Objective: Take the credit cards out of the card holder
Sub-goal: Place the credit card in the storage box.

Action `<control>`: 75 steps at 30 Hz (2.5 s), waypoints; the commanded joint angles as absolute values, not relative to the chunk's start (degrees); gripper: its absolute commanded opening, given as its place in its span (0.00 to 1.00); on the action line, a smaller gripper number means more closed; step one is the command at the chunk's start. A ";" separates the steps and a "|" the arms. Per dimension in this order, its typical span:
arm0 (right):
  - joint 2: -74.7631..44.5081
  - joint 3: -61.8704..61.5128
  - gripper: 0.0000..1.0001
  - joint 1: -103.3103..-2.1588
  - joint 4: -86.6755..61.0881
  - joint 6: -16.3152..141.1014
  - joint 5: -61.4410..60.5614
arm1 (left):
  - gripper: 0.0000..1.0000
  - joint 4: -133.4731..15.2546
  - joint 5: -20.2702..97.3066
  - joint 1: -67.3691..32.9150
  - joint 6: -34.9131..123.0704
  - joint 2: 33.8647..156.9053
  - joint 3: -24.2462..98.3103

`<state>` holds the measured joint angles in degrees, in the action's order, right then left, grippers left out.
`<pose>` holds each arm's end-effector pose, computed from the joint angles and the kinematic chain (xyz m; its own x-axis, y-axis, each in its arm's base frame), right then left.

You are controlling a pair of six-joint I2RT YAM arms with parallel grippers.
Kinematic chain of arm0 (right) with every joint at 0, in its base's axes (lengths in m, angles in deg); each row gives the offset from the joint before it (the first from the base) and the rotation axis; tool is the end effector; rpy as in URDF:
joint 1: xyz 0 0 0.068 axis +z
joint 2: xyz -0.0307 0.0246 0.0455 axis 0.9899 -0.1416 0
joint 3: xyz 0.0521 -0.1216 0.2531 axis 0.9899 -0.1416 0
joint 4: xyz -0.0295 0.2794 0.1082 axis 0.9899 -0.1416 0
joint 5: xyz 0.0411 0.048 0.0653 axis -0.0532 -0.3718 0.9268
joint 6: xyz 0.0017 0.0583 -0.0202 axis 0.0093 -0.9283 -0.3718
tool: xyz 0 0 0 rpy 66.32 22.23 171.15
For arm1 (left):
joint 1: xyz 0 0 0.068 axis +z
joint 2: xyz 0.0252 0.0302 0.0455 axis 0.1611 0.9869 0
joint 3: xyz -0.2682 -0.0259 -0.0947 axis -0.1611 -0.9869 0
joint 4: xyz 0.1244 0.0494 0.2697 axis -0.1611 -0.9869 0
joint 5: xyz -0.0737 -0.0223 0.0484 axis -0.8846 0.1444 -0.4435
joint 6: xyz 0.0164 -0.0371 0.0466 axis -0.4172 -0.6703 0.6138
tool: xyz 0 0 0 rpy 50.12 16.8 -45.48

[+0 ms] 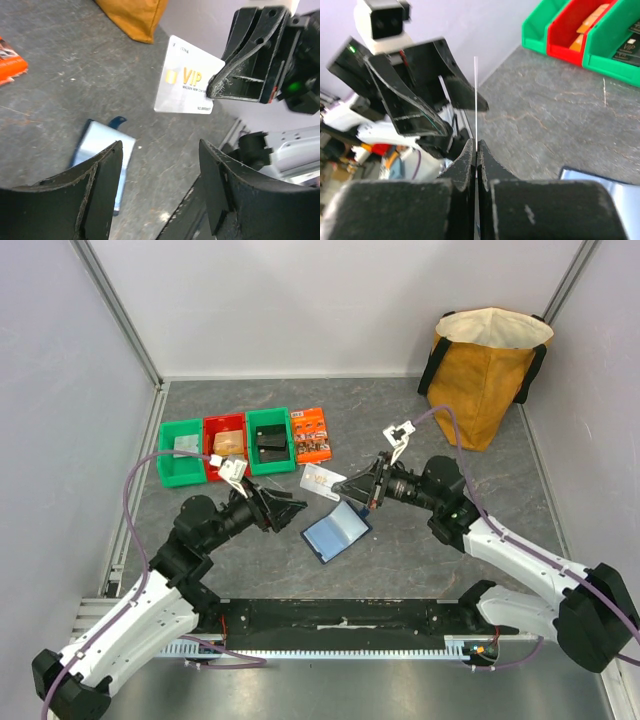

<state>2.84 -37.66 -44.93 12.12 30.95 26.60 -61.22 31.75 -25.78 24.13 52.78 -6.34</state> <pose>0.2177 0.1968 0.2927 -0.5946 0.1900 -0.7812 -0.7395 0.2519 0.6242 0.1537 -0.1226 0.2952 -0.4495 -0.3016 -0.8408 0.6233 0.5683 -0.5371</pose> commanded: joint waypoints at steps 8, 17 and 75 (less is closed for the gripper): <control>3.64 -46.01 0.00 -40.82 35.96 14.54 14.43 | 0.68 -26.25 31.48 -25.88 -0.85 56.97 -15.45; 2.15 -47.69 0.00 -38.53 39.39 13.22 10.11 | 0.62 -12.54 37.20 -27.11 -9.20 63.39 -19.49; 18.14 -47.51 0.98 -46.62 4.85 43.10 15.46 | 0.02 -15.43 38.88 33.88 7.93 96.59 -5.62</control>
<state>17.29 -48.26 -46.49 3.18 40.63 10.75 -22.80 40.89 32.76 1.27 88.56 -12.26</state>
